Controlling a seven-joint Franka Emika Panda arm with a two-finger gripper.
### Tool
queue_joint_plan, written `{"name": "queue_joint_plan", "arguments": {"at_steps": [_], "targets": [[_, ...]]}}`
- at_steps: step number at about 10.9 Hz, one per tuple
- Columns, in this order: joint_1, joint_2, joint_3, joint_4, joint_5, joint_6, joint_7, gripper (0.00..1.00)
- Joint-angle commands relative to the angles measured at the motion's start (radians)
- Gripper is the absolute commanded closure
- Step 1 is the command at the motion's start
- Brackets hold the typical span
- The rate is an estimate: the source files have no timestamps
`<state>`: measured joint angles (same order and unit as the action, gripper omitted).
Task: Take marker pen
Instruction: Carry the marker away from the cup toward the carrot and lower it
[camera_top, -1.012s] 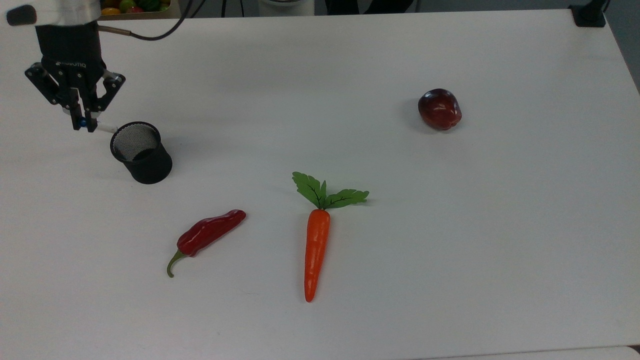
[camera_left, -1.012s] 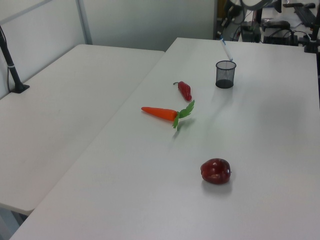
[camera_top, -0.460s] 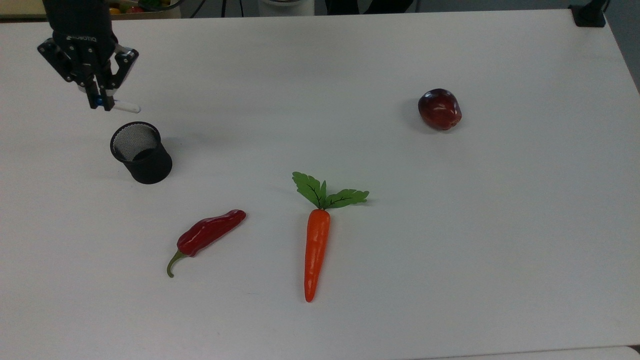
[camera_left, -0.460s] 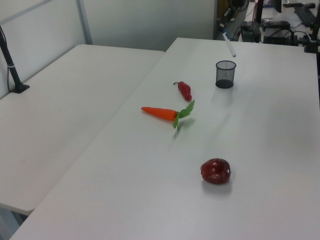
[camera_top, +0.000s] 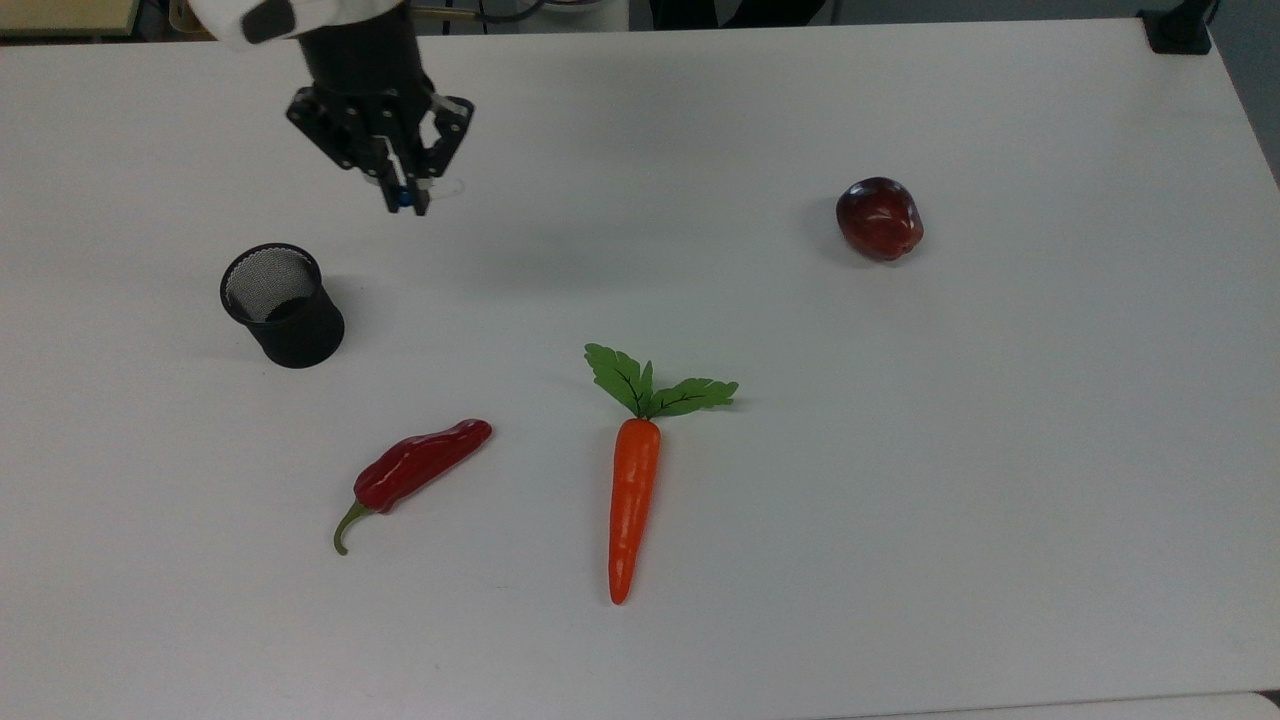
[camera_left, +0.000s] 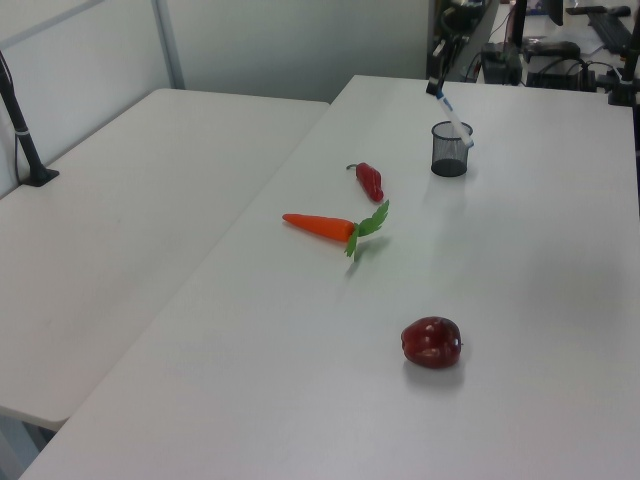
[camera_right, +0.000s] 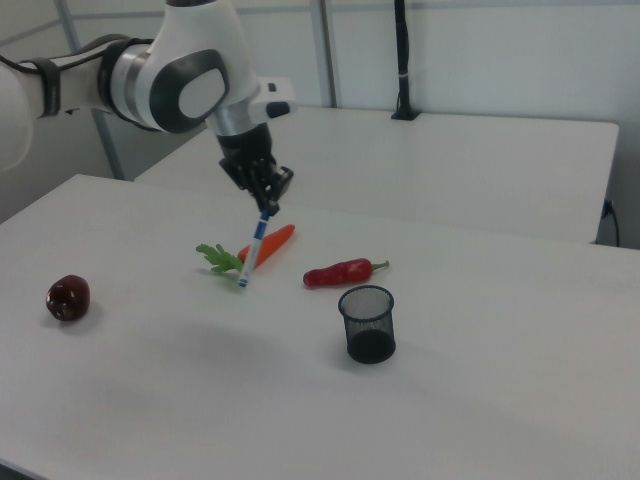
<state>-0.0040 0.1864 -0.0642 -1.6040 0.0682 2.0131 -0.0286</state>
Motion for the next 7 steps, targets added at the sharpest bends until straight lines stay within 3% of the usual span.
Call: {"name": "queue_joint_plan", "arguments": {"at_steps": [1,3,7], "targets": [[0.113,-0.024,-0.009,-0.030,-0.010,-0.101,0.100,0.83],[0.183,-0.022,-0.009,-0.039,-0.010,-0.180,0.128,0.83],[0.266,0.017,-0.009,-0.091,-0.010,-0.183,0.170,0.83]]}}
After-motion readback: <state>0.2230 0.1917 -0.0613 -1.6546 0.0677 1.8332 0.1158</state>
